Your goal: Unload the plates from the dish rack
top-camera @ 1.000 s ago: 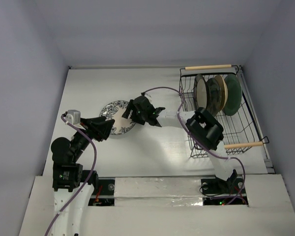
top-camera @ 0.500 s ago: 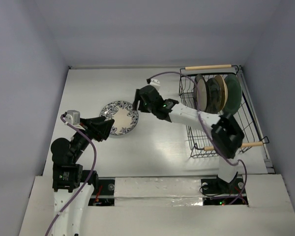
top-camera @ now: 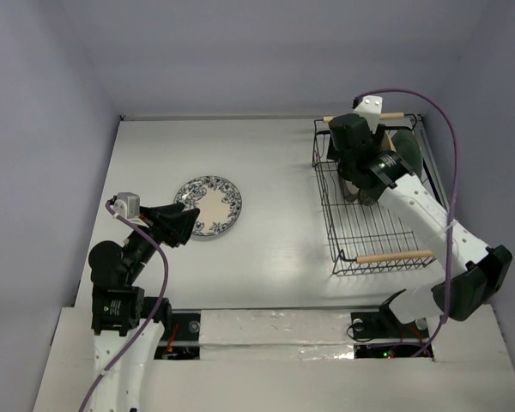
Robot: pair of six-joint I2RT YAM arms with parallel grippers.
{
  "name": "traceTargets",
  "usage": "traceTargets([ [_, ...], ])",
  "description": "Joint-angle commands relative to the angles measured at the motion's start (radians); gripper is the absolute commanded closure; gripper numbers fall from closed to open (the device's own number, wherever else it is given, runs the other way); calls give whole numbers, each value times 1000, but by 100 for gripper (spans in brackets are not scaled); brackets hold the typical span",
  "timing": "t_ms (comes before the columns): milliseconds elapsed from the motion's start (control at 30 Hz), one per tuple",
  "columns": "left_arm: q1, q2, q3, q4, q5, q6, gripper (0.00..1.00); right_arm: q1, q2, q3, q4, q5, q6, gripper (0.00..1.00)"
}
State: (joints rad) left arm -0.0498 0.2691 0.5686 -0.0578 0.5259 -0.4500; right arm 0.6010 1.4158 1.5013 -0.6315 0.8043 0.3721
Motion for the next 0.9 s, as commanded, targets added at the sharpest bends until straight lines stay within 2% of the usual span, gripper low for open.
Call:
traceTargets([
  [0, 5, -7, 1, 41, 16, 8, 50, -64, 9, -35, -142, 50, -88, 26],
  [167, 5, -5, 1, 42, 19, 8, 50, -148, 86, -46, -126, 38, -128, 29],
  [333, 5, -7, 1, 42, 17, 8, 50, -158, 181, -15, -89, 55, -156, 43],
  [500, 5, -7, 1, 42, 17, 10, 50, -167, 278, 74, -142, 84, -173, 56],
  [667, 5, -11, 1, 41, 16, 8, 50, -176, 321, 86, -142, 93, -197, 59],
  [767, 5, -13, 2, 41, 16, 10, 50, -176, 344, 77, -132, 102, -196, 69],
  [867, 5, -13, 1, 41, 17, 11, 50, -176, 341, 79, -129, 128, -188, 86],
])
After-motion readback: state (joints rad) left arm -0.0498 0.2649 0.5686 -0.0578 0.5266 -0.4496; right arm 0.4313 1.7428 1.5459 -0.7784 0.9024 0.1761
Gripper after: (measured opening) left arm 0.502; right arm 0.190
